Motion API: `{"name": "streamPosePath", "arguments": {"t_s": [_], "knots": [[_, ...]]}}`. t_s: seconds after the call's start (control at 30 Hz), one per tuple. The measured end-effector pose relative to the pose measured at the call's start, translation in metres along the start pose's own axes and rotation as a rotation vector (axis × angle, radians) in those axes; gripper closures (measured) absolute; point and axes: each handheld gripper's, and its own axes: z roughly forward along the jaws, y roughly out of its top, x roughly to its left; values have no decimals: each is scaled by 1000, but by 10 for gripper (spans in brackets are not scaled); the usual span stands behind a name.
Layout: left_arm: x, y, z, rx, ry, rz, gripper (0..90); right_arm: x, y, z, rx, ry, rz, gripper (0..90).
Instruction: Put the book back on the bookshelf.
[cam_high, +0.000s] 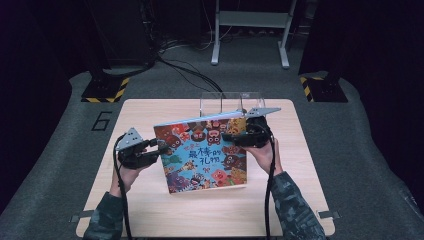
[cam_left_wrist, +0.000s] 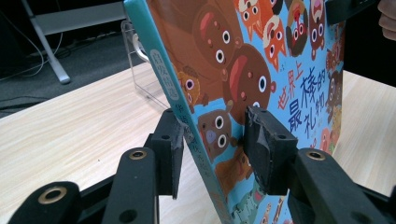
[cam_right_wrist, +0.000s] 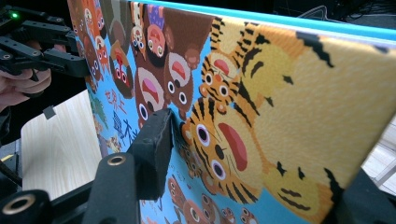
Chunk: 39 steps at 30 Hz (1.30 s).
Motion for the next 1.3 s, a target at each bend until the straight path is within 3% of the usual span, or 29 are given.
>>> {"name": "streamPosePath", "arguments": {"t_s": [0.33,0.77,0.93,1.3], "knots": [[0,0,-2,2,-9,7,589,2,1,0,14,-9,-14,441],[0,1,-9,-24,5,46,596,6,6,3,24,-23,-39,425],[1,2,-10,-38,-27,46,597,8,8,4,30,-30,-53,414],[-1,2,-13,-39,-19,59,604,10,10,6,38,-50,-60,397]]}}
